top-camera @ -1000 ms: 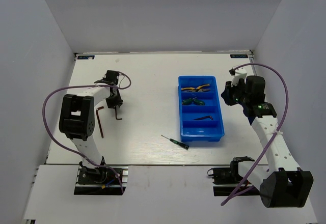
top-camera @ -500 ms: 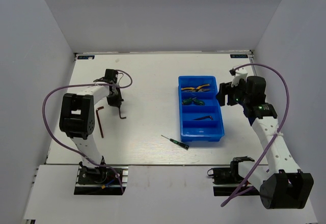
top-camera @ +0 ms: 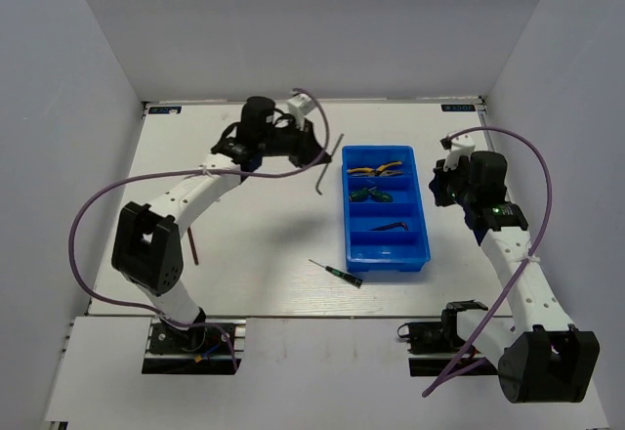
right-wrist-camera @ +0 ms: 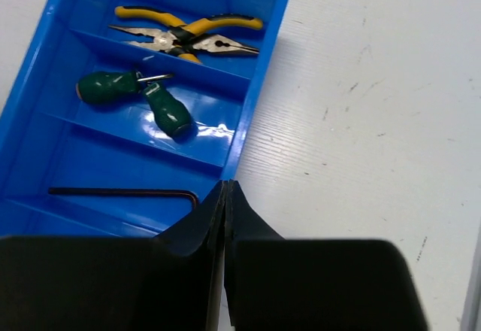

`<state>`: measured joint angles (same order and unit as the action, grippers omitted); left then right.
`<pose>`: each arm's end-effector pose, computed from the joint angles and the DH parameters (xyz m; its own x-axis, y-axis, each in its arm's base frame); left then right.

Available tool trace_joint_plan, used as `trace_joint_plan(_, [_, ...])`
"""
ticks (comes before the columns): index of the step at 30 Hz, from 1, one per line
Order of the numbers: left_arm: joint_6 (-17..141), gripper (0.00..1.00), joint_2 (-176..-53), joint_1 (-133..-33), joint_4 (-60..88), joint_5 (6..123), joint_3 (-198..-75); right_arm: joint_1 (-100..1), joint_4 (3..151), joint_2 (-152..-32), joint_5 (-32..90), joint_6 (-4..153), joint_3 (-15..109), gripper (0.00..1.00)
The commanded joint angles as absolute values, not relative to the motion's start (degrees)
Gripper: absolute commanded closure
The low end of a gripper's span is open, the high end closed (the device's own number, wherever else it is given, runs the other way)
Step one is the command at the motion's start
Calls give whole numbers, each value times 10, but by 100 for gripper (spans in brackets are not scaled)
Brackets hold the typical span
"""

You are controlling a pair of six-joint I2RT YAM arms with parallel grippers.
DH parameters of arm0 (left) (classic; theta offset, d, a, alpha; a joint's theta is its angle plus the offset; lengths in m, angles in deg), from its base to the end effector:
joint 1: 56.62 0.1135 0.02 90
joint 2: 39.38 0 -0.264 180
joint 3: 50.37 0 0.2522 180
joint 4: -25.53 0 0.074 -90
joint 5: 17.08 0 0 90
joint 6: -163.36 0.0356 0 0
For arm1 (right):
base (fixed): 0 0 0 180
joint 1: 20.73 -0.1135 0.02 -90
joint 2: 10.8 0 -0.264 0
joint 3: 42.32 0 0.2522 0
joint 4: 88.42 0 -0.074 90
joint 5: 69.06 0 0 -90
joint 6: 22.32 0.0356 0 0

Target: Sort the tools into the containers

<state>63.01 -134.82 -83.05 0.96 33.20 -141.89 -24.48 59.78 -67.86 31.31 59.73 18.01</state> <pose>0.3353 -0.1921 0.3107 -0.5721 0.1300 -0.8098 0.7548 0.4698 -0.4578 0.2231 0.0210 0.2974 -0.4413 -0.1653 -0.8820 -0.2859 0.9576 -0.0364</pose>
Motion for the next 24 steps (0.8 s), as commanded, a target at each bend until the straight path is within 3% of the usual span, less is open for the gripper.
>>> trace_joint_plan(1, [616, 100, -1339, -897, 152, 214, -1426, -242, 635, -667, 273, 603, 179, 97])
trace_joint_plan(9, [612, 100, -1464, -992, 140, 281, -1527, -238, 652, -656, 150, 623, 181, 100])
trace_joint_plan(15, [680, 100, -1550, -1009, 30, 300, -1617, -236, 653, -656, 143, 623, 181, 100])
trace_joint_plan(24, [713, 100, -1600, -1020, -35, 365, -1643, -234, 652, -656, 147, 622, 180, 100])
